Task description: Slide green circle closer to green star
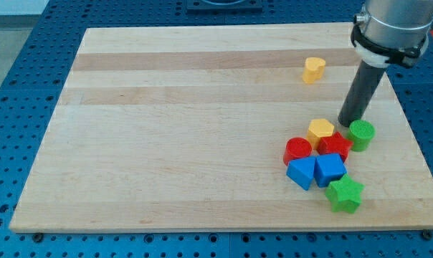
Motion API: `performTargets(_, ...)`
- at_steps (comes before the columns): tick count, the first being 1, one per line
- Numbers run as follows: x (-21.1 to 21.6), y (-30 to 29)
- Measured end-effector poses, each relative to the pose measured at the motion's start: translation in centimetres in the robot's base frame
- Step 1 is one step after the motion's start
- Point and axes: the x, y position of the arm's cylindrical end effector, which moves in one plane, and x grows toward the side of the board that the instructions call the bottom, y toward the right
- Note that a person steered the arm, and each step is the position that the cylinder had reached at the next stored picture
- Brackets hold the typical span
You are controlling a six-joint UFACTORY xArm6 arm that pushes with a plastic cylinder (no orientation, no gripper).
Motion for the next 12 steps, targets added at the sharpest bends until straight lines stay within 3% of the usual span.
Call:
performTargets(6,4.6,-0.1)
performTargets(7,4.6,0.6)
performTargets(8,4.6,5.1)
performTargets(12,7.0,6.0)
